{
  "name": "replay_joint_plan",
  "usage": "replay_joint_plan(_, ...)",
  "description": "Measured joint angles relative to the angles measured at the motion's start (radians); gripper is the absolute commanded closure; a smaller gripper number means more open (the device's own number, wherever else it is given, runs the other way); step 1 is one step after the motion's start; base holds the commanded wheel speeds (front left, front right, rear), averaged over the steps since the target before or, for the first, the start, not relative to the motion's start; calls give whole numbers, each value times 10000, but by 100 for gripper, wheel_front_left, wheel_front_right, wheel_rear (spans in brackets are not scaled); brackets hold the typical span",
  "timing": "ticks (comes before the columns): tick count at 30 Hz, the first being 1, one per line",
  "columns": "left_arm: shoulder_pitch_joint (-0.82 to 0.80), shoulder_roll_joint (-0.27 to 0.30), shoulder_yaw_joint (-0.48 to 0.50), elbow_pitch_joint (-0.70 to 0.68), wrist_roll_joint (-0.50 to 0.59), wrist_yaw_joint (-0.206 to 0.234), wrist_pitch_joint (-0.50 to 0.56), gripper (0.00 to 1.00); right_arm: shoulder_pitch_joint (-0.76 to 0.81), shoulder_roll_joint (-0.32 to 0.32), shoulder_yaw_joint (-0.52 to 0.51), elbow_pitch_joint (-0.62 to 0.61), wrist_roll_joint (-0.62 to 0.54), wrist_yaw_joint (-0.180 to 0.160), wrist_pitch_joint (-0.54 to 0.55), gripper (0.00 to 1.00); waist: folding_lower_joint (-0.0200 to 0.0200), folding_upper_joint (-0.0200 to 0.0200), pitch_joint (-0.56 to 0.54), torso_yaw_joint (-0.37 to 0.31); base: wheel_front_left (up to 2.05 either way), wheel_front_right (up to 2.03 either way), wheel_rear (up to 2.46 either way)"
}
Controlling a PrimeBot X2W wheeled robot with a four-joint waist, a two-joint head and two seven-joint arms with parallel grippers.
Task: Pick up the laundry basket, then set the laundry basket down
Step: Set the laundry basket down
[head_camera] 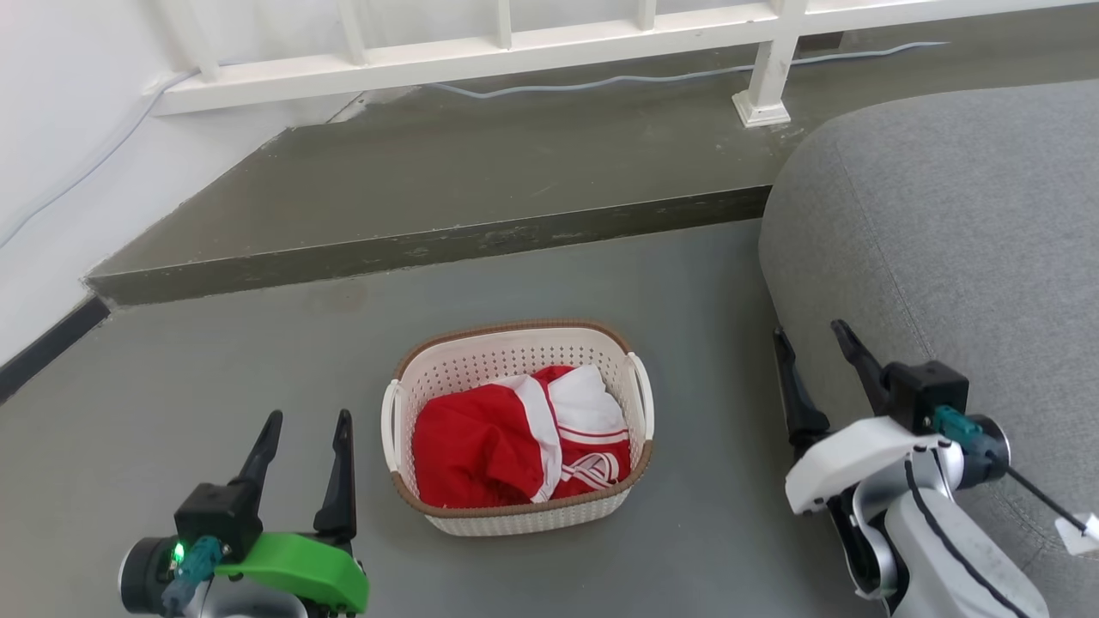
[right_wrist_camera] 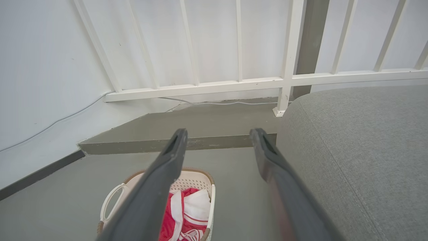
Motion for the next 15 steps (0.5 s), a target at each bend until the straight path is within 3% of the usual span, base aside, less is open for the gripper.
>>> replay_joint_plan(15,601,-21,148,-487,186,98,0,0,822,35,-320,-598,-846,0,0,0,0,0,53,-20,0,0,0)
